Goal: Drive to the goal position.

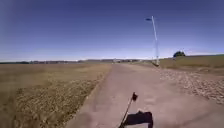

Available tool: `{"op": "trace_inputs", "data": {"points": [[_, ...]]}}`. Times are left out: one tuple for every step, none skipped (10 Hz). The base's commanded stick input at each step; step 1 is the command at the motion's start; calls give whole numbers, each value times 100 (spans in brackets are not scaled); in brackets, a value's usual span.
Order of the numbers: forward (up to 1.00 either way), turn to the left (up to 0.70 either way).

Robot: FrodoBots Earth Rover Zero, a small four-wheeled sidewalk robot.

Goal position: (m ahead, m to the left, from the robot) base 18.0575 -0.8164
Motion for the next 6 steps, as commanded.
{"op": "trace_inputs", "data": {"points": [[100, 0], [100, 0], [100, 0], [100, 0], [100, 0], [100, 0]]}}
